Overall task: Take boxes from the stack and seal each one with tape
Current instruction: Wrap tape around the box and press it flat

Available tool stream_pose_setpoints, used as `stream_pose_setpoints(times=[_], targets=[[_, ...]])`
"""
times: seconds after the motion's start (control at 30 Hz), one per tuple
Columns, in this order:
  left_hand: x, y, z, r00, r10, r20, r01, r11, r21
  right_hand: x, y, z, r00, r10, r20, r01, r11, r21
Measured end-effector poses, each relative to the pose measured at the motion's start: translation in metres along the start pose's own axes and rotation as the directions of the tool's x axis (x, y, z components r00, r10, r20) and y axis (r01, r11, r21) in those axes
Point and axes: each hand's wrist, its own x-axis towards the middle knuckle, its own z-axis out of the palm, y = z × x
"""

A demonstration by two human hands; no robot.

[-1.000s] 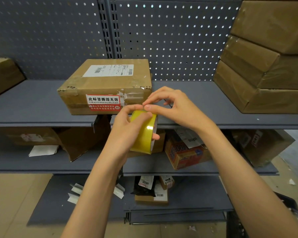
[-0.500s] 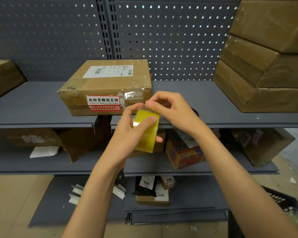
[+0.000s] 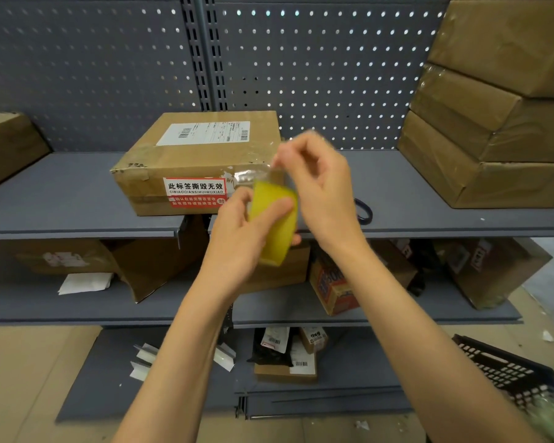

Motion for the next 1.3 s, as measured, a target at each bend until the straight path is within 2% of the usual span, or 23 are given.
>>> stream_pose_setpoints(times=[0.07,0.1,0.23,0.33,0.47,0.57,0.67,0.73,0.83,0.9,1.03,1.3], targets=[[-0.002,-0.003,0.000,0.999,-0.004,-0.038,0.005,1.000,0.007,0.010,-0.010,0.000,0.990,-0.138,0.025,0.140,0.985,-0.099],[-0.004,-0.004,0.000,1.000,-0.008,-0.028,0.008,1.000,-0.005,0.014,-0.011,-0.001,0.987,-0.153,0.051,0.159,0.978,-0.138],[-0.016,-0.004,0.005,0.997,-0.026,0.067,0.032,0.996,-0.088,0.022,0.002,-0.010,0.999,0.003,0.054,0.001,0.996,-0.086],[-0.022,-0.004,0.009,0.990,-0.024,0.139,0.040,0.993,-0.113,0.029,0.005,-0.017,1.000,0.030,-0.004,-0.031,0.995,-0.091],[-0.030,-0.003,0.007,0.992,0.002,0.122,0.013,0.993,-0.120,0.031,0.011,-0.021,0.998,0.055,0.019,-0.051,0.983,-0.174],[-0.030,-0.003,0.009,0.996,-0.047,0.073,0.057,0.990,-0.128,0.029,0.007,-0.018,0.999,-0.034,0.003,0.033,0.982,-0.186],[-0.022,-0.004,0.009,0.984,-0.172,0.049,0.175,0.981,-0.079,0.027,-0.008,-0.009,0.981,-0.178,-0.078,0.166,0.976,-0.139],[-0.022,-0.004,0.009,0.978,-0.204,0.038,0.207,0.975,-0.078,0.033,-0.010,-0.004,0.976,-0.206,-0.066,0.192,0.967,-0.169],[-0.026,-0.003,0.011,0.985,-0.170,0.011,0.170,0.982,-0.085,0.048,0.004,-0.008,0.999,-0.053,0.003,0.052,0.980,-0.193],[-0.028,0.003,0.013,0.986,-0.162,0.045,0.167,0.978,-0.127,0.056,0.016,-0.010,0.999,0.020,0.039,-0.012,0.981,-0.192],[-0.028,0.017,0.016,0.989,-0.130,0.077,0.143,0.969,-0.202,0.073,0.029,-0.007,0.998,0.058,-0.006,-0.058,0.983,-0.175],[-0.017,0.026,0.017,0.995,-0.097,0.036,0.102,0.977,-0.189,0.096,0.051,0.003,0.982,0.170,0.087,-0.139,0.949,-0.284]])
